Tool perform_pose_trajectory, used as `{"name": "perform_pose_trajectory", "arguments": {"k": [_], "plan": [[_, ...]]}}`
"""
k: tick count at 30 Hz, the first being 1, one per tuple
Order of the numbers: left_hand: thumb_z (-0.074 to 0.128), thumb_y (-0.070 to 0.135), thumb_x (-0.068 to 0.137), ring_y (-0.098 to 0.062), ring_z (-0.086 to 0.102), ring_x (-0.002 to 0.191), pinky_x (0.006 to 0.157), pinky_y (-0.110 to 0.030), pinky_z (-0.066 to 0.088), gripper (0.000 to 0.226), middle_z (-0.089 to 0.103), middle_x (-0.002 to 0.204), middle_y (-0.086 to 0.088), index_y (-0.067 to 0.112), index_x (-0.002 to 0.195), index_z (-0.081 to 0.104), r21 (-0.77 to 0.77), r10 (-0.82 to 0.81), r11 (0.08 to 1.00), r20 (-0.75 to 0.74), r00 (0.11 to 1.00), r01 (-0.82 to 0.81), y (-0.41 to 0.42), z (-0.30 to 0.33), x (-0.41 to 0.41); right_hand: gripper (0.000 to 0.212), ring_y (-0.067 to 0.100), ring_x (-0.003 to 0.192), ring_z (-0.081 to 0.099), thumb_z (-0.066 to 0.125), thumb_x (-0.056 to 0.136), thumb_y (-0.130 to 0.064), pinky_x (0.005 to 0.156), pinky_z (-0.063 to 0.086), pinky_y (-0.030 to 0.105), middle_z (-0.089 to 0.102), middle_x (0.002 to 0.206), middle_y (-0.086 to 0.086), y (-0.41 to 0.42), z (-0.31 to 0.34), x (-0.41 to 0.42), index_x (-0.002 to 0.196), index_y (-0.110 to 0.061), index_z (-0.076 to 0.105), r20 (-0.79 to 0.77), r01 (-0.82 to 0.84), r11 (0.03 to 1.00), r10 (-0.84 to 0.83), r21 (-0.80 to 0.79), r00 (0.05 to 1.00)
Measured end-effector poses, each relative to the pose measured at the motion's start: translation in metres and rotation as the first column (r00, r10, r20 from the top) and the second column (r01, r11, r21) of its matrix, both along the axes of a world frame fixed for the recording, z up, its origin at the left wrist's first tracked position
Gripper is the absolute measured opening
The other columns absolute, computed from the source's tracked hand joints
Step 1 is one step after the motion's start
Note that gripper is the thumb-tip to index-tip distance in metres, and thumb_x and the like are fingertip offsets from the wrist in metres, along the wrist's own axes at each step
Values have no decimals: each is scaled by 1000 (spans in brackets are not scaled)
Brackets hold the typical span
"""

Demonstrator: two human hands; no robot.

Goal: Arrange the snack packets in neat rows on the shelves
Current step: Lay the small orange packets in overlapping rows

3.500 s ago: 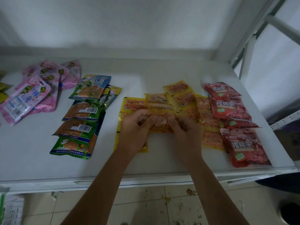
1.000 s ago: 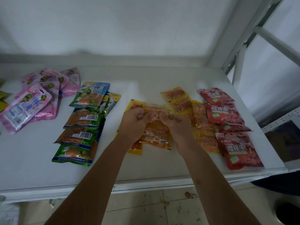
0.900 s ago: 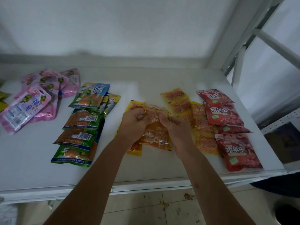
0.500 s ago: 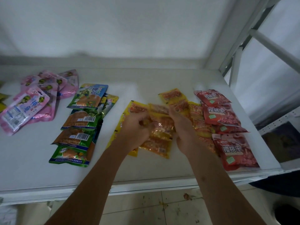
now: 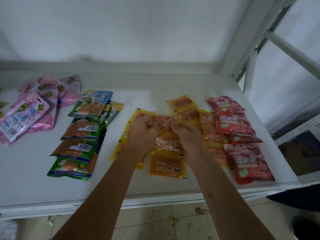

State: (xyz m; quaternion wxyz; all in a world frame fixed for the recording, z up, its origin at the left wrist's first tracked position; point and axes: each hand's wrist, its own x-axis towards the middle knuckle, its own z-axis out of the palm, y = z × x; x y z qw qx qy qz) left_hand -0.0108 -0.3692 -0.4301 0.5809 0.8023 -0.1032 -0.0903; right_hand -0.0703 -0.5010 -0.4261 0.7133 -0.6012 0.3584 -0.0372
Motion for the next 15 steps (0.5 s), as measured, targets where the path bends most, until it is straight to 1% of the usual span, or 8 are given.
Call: {"name": "perform_pose_trajectory", "arguments": {"k": [2,5,6,9,11,12,14,15], "plan": [[72,18,98,-6,24,47,52,-28,28,55,23,54,10,19,65,28,19,6,1000,-1,1000,-6,0,1,-1,3,17,111,61,79,91,-33,104,50,45,71,101,-13,1,6,0,93,-34,76,-3,-10,1000,10,5,1000],[70,21,99,-8,27,48,51,-30,27,53,27,55,8,19,65,30,123,19,992,56,998,-25,1,4,-1,27,10,101,58,76,94,-36,67,50,23,66,110,-13,7,11,-4,119,-25,75,29,-47,997,49,-68,998],[69,25,99,-10,30,52,53,-32,28,50,32,56,5,20,65,33,174,28,984,85,996,-42,2,5,0,34,7,95,62,76,93,-38,66,51,22,69,111,-10,10,9,-6,123,-21,74,60,-50,992,57,-116,997],[68,37,98,-22,55,71,66,-37,46,30,57,70,1,19,76,56,290,56,953,115,992,-87,11,4,7,49,7,101,68,75,94,-42,90,55,34,73,112,-10,8,7,-21,137,-22,64,58,-65,933,91,-355,994],[67,43,97,-26,61,96,81,-43,53,21,66,95,0,21,100,67,365,60,925,132,989,-105,18,5,11,39,5,102,68,72,96,-35,91,55,31,71,112,-13,-1,11,-39,133,-25,66,68,-61,831,118,-552,991],[66,43,98,-28,59,107,87,-47,53,26,65,107,-2,22,112,68,408,51,906,159,986,-112,20,5,13,31,7,104,67,70,97,-31,92,54,32,71,112,-12,-8,14,-50,128,-25,69,75,-40,749,118,-661,990],[64,39,100,-32,52,123,97,-51,50,38,60,125,-8,20,132,64,456,81,873,217,973,-174,20,9,9,30,18,116,64,59,99,-30,101,50,43,72,120,-8,-22,13,-75,124,-24,72,8,-30,473,77,-880,997],[63,33,100,-33,50,124,97,-50,50,36,59,128,-10,18,133,64,454,99,865,263,960,-214,17,13,1,35,24,120,62,53,97,-32,105,47,48,72,124,-5,-29,10,-88,125,-23,72,-48,-55,329,31,-943,998]]}}
